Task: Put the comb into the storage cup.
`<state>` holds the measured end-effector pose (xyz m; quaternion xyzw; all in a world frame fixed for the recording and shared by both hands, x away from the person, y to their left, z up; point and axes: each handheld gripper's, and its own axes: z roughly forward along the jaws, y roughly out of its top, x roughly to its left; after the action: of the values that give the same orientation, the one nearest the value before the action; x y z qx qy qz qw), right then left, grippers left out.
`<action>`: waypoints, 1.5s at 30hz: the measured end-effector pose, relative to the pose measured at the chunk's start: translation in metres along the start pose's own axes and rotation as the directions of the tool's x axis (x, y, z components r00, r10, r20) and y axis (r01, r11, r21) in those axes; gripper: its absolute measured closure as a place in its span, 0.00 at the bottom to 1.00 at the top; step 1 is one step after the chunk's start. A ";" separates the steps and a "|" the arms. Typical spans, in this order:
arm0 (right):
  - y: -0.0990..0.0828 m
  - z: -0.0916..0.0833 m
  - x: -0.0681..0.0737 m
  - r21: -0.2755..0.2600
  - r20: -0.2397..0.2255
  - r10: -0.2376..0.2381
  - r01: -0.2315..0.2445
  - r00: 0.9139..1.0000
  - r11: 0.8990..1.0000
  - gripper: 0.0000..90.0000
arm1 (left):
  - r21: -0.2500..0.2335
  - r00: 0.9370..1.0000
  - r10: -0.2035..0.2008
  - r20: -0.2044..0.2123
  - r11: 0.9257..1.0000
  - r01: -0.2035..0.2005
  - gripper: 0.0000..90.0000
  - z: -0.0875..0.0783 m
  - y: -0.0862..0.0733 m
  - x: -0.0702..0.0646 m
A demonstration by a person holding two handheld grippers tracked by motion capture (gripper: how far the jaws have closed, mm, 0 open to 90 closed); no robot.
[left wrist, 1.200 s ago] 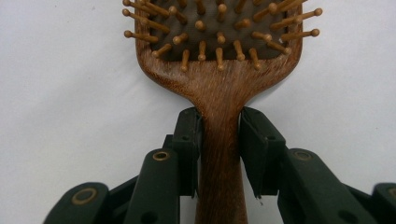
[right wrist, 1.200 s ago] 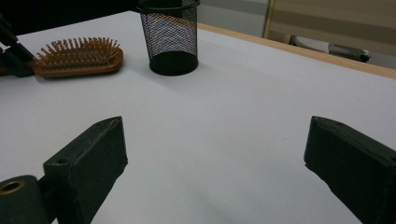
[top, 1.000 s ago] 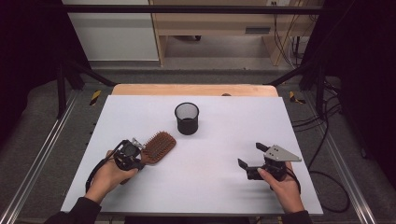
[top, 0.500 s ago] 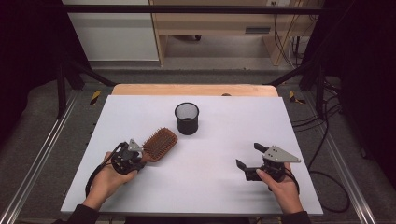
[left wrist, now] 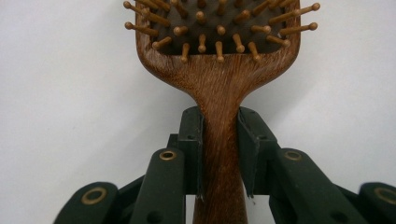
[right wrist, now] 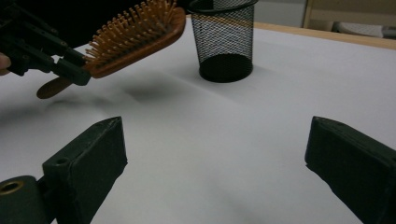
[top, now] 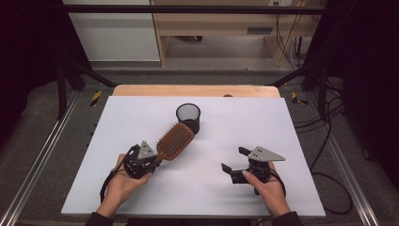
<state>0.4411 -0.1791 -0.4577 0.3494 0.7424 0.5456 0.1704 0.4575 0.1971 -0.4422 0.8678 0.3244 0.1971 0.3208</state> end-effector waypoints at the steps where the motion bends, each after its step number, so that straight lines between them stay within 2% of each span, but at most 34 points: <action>1: 0.000 0.003 0.002 0.004 -0.009 0.002 -0.002 1.000 1.000 0.06 | -0.004 1.000 0.003 0.000 1.000 -0.003 0.81 0.000 0.001 -0.001; 5: 0.000 0.018 0.010 0.024 -0.040 0.022 -0.021 0.999 0.999 0.06 | -0.031 1.000 0.003 -0.003 1.000 -0.003 0.81 0.002 0.002 -0.006; 17: 0.006 0.046 0.027 0.042 -0.103 0.078 -0.074 0.992 0.996 0.06 | -0.023 0.998 0.058 0.031 0.998 -0.057 0.81 0.011 0.005 -0.029; 25: 0.007 0.066 0.039 0.057 -0.156 0.124 -0.116 0.980 0.992 0.07 | -0.036 0.996 0.081 0.047 0.996 -0.080 0.81 0.012 0.009 -0.043; 28: 0.008 0.071 0.039 0.049 -0.169 0.158 -0.152 0.973 0.987 0.08 | -0.048 0.995 0.083 0.055 0.996 -0.080 0.81 0.010 0.011 -0.046; 29: 0.008 0.071 0.039 0.049 -0.169 0.158 -0.152 0.973 0.987 0.08 | -0.048 0.995 0.083 0.055 0.996 -0.080 0.81 0.010 0.011 -0.046; 30: 0.009 0.072 0.039 0.041 -0.180 0.182 -0.177 0.967 0.983 0.09 | -0.057 0.995 0.082 0.059 0.995 -0.079 0.81 0.008 0.011 -0.048; 31: 0.009 0.072 0.039 0.041 -0.180 0.182 -0.177 0.967 0.983 0.09 | -0.057 0.995 0.082 0.059 0.995 -0.079 0.81 0.008 0.011 -0.048; 32: 0.010 0.073 0.038 0.032 -0.190 0.198 -0.196 0.962 0.980 0.09 | -0.060 0.995 0.084 0.059 0.995 -0.081 0.81 0.008 0.012 -0.050; 33: 0.010 0.073 0.038 0.032 -0.190 0.198 -0.196 0.962 0.980 0.09 | -0.060 0.995 0.084 0.059 0.995 -0.081 0.81 0.008 0.012 -0.050; 34: 0.011 0.073 0.037 0.026 -0.196 0.209 -0.208 0.958 0.978 0.10 | -0.059 0.994 0.089 0.062 0.995 -0.085 0.81 0.008 0.012 -0.050; 37: 0.013 0.072 0.037 0.020 -0.205 0.212 -0.213 0.955 0.977 0.11 | -0.061 0.993 0.098 0.065 0.994 -0.094 0.81 0.008 0.013 -0.053; 38: 0.015 0.071 0.036 0.009 -0.212 0.221 -0.224 0.952 0.975 0.12 | -0.066 0.992 0.097 0.076 0.994 -0.092 0.81 0.007 0.014 -0.055; 41: 0.016 0.070 0.036 -0.002 -0.214 0.225 -0.231 0.951 0.973 0.12 | -0.068 0.992 0.099 0.075 0.993 -0.094 0.81 0.007 0.014 -0.056; 45: 0.017 0.068 0.035 -0.012 -0.225 0.242 -0.251 0.944 0.968 0.14 | -0.077 0.993 0.091 0.076 0.993 -0.085 0.81 0.007 0.015 -0.056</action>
<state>0.4660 -0.1045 -0.4611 0.3731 0.6959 0.6132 0.0240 0.4278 0.1466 -0.4450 0.8758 0.2654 0.1885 0.3563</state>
